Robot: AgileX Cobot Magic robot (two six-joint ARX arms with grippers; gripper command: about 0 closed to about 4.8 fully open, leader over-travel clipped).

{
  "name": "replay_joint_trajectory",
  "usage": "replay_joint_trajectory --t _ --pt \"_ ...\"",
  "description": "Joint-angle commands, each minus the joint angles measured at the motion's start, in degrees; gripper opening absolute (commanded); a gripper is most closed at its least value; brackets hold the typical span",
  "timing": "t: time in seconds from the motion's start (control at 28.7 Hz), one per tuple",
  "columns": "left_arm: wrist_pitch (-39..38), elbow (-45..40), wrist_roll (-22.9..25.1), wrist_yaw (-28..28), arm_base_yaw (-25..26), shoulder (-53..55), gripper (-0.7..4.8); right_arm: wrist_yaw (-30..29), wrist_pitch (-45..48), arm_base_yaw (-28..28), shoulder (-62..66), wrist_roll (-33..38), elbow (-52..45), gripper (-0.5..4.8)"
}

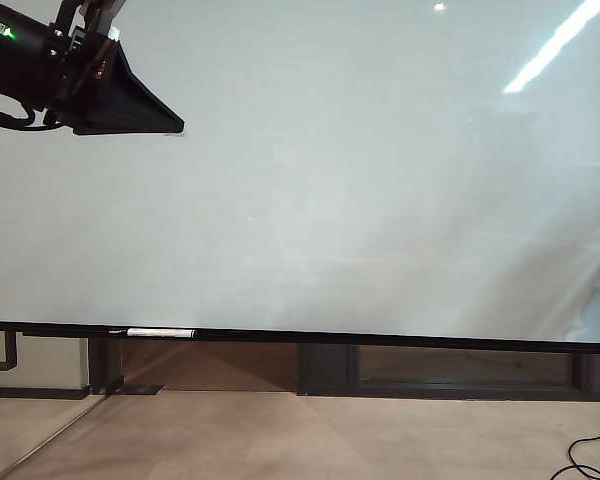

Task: Reach to the right to find the marker pen, pick it up, and write the number 10 on the whiteboard.

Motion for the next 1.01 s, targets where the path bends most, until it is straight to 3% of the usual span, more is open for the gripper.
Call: replay_joint_trajectory --t 0.03,0.35,1.01 --pt "1.27 0.31 0.42 0.31 -0.11 -0.15 -0.06 0.02 0.92 -0.07 0.39 0.11 1.88 1.81" --pt "2.08 0.31 0.44 0.28 -0.11 -0.15 -0.06 -0.33 -4.09 -0.04 1.49 0.07 6.32 1.81" --pt "2.86 0.31 0.44 0.26 -0.11 -0.15 -0.06 -0.44 -4.92 -0.07 4.76 0.11 10.67 1.81"
